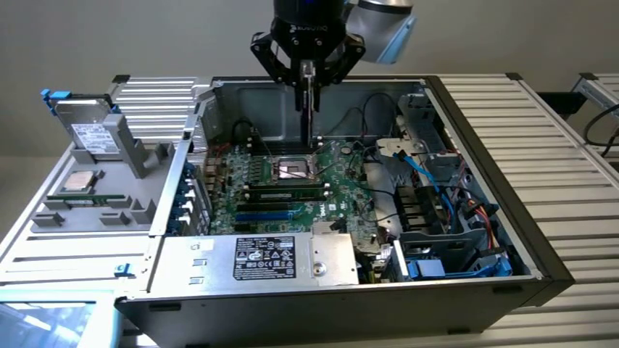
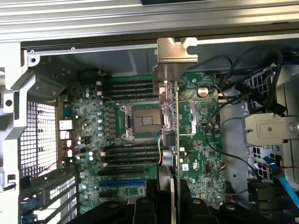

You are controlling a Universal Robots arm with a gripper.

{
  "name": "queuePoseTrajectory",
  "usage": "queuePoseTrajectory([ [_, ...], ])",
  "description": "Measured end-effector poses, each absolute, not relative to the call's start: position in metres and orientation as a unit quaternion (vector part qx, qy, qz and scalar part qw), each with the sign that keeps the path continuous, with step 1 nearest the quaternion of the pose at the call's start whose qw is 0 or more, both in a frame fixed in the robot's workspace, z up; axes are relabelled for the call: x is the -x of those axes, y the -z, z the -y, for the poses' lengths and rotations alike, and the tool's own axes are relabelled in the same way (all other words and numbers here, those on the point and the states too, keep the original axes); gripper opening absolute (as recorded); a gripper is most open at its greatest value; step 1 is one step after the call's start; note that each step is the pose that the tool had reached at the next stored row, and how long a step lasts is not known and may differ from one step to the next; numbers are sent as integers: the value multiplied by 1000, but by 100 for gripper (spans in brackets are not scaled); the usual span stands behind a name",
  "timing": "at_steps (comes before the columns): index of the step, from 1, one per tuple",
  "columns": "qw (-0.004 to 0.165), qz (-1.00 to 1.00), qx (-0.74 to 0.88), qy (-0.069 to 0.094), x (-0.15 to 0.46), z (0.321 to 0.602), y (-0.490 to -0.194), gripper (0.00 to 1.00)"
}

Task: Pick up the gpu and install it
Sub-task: 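Pick up the gpu and move the gpu toward the slot, then insert the gpu into the slot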

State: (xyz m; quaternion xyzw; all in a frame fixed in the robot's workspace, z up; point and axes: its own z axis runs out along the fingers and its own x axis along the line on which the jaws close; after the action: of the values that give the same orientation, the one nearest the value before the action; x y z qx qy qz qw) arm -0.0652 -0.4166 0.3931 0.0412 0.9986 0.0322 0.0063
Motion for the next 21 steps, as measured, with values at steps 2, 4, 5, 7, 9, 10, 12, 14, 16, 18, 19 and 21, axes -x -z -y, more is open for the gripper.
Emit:
queuePoseTrajectory([
  [2,6,-999,-41,-32,61,417,-392,29],
  [4,6,-999,-41,-32,60,417,-392,29],
  [5,6,-999,-41,-32,60,417,-392,29],
  [7,6,-999,-41,-32,60,417,-392,29],
  [9,6,-999,-41,-32,60,417,-392,29],
  [10,6,-999,-41,-32,60,417,-392,29],
  [12,6,-999,-40,-32,60,417,-392,29],
  [14,6,-999,-26,-32,60,417,-392,29],
  [16,5,-999,-8,-32,60,417,-392,29],
  [18,5,-999,10,-32,60,417,-392,29],
  [19,4,-999,19,-32,60,417,-392,29],
  [21,4,-999,38,-33,60,417,-392,29],
])
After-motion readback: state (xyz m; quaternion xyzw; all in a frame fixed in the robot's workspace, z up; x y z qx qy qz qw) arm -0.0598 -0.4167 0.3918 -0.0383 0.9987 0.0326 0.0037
